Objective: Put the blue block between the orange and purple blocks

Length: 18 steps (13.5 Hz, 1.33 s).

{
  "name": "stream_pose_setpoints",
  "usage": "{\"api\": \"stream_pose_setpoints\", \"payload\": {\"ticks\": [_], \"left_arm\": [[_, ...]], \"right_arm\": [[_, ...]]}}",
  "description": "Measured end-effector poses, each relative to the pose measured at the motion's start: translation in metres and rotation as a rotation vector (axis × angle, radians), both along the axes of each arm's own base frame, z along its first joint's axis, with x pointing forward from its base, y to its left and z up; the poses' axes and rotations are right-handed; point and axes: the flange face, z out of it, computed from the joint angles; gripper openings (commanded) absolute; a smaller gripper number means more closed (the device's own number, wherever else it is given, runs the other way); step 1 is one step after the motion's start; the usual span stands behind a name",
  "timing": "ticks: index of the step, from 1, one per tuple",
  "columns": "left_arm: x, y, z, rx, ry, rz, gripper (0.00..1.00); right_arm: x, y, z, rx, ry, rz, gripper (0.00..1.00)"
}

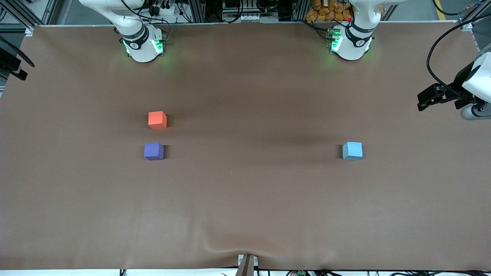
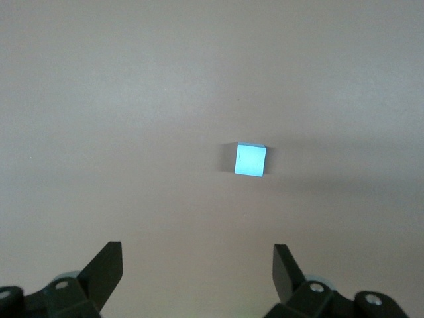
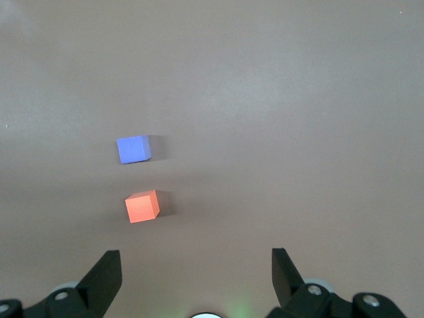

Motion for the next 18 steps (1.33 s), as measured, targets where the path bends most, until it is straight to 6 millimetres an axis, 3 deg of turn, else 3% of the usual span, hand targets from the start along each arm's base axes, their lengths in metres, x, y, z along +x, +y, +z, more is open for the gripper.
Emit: {"api": "stream_pose_setpoints", "payload": {"ticks": [10,18], "left_arm": [[0.0,0.0,-0.006,-0.01,0.015,0.003,1.0],[0.015,0.0,-0.035,-0.016,0.037,0.0,1.0]], "right_arm": [[0.0,0.0,0.0,0.0,0.0,0.0,1.0],[0.0,0.0,0.0,0.0,0.0,0.0,1.0]]}}
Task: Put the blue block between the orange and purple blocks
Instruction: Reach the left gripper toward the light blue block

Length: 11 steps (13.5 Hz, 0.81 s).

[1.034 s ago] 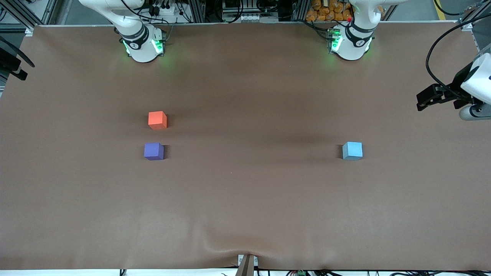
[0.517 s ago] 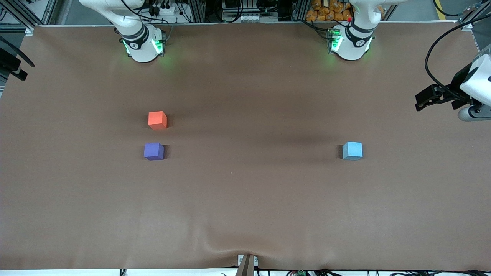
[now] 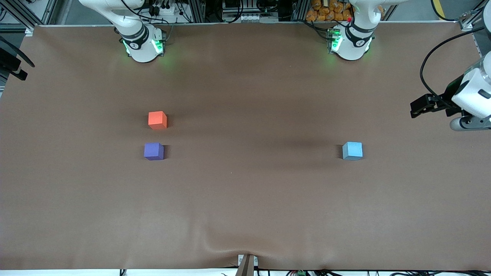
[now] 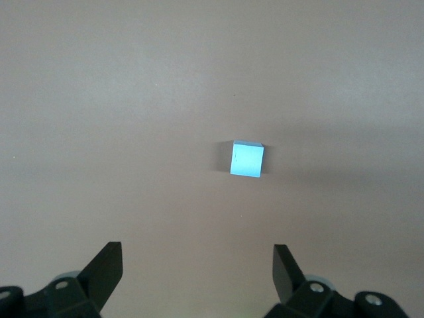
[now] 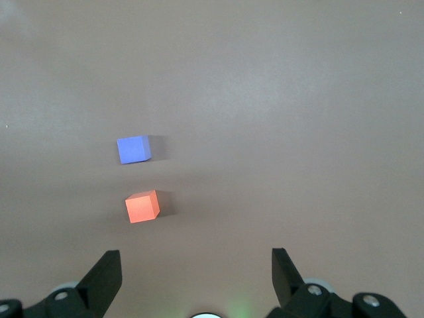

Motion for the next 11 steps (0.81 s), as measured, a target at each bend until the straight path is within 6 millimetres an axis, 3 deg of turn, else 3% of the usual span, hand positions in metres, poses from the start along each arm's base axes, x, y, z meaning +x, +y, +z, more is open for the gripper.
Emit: {"api": "stream_pose_setpoints", "payload": {"ticks": [3,5,7,11], "left_arm": [[0.007,-0.001,-0.017,-0.002,0.005,-0.003,1.0],[0.011,-0.005,-0.039,-0.005,0.0,-0.012,1.0],[0.016,-0.009,-0.083,-0.009,-0.016,-0.022,1.0],[0.008,-0.012,-0.206,-0.024,-0.024,-0.038,1.0]], "right_arm": [[0.0,0.0,0.0,0.0,0.0,0.0,1.0],[0.0,0.0,0.0,0.0,0.0,0.0,1.0],[0.0,0.0,0.0,0.0,0.0,0.0,1.0],[0.0,0.001,0.0,0.0,0.001,0.001,1.0]]}}
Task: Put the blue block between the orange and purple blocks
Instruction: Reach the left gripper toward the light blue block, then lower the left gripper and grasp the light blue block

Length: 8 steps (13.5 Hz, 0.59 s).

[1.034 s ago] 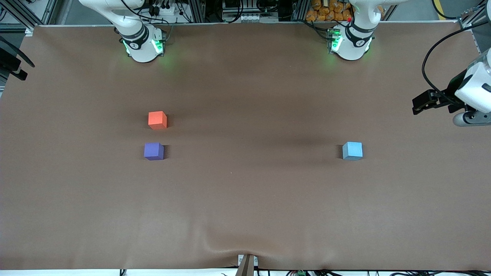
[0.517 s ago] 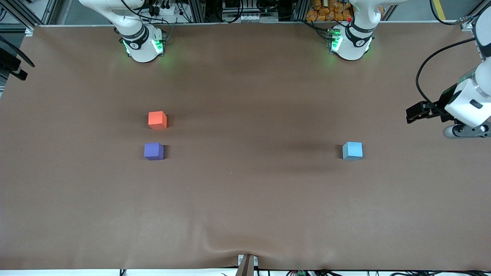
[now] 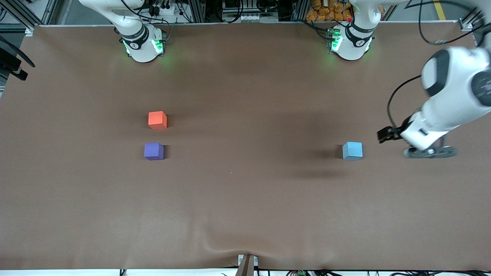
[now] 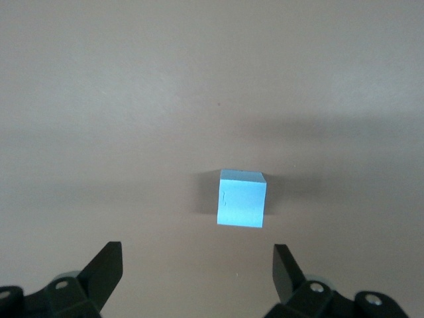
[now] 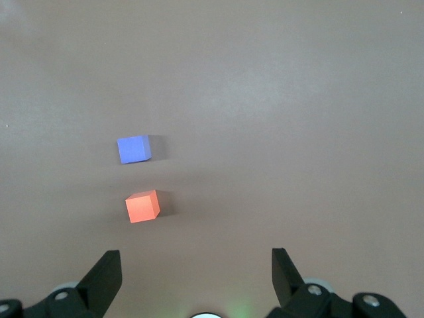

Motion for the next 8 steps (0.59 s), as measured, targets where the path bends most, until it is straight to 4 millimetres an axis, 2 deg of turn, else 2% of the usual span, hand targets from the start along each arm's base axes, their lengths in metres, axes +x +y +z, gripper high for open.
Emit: {"api": "stream_pose_setpoints", "payload": {"ticks": [3,5,8], "left_arm": [[-0.012,-0.007,-0.073,-0.015,0.033,-0.014,1.0],[-0.013,-0.017,-0.107,-0.031,0.035,-0.028,1.0],[-0.013,-0.027,-0.142,-0.051,0.028,-0.039,1.0]], "right_arm": [[0.0,0.0,0.0,0.0,0.0,0.0,1.0],[0.0,0.0,0.0,0.0,0.0,0.0,1.0],[0.0,0.0,0.0,0.0,0.001,0.0,1.0]]}}
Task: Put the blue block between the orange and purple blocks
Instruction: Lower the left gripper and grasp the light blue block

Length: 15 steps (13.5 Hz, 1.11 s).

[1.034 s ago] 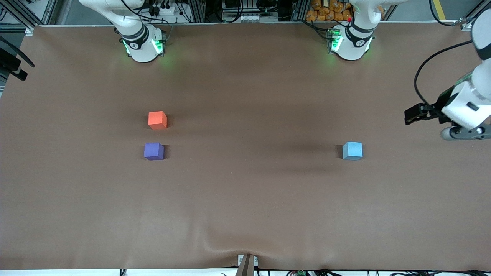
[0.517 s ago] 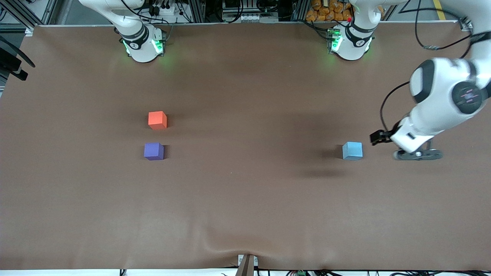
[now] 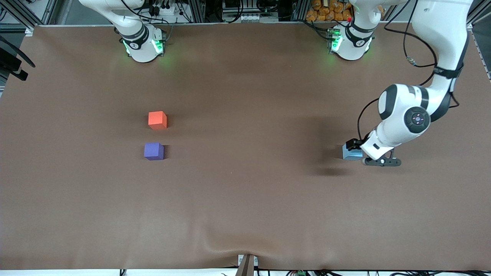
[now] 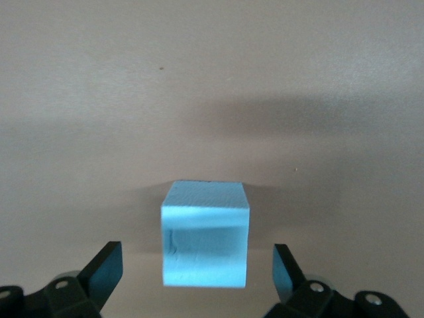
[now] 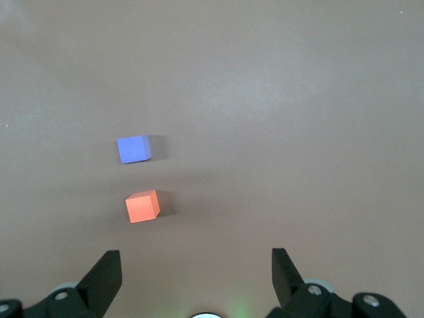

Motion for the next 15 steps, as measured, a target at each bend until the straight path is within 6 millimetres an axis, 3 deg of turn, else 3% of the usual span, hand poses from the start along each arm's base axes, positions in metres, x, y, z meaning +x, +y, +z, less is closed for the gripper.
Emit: {"api": "stream_pose_setpoints", "payload": {"ticks": [4,5,6,7,8,12,15], "left_arm": [[-0.003,-0.003,-0.035,-0.012,0.025,-0.002,1.0],[-0.005,-0.002,-0.041,-0.012,0.034,0.0,0.84],[-0.006,-0.001,-0.044,-0.012,0.041,0.001,0.55],[-0.008,0.0,-0.046,-0.011,0.046,0.003,0.14],[-0.009,0.0,-0.047,-0.011,0.049,0.003,0.0],[-0.011,-0.006,-0.048,-0.012,0.052,-0.009,0.0],[-0.005,-0.052,-0.032,-0.027,0.012,-0.078,0.0]], "right_arm": [[0.0,0.0,0.0,0.0,0.0,0.0,1.0],[0.0,0.0,0.0,0.0,0.0,0.0,1.0],[0.0,0.0,0.0,0.0,0.0,0.0,1.0],[0.0,0.0,0.0,0.0,0.0,0.0,1.0],[0.0,0.0,0.0,0.0,0.0,0.0,1.0],[0.0,0.0,0.0,0.0,0.0,0.0,1.0],[0.0,0.0,0.0,0.0,0.0,0.0,1.0]]}}
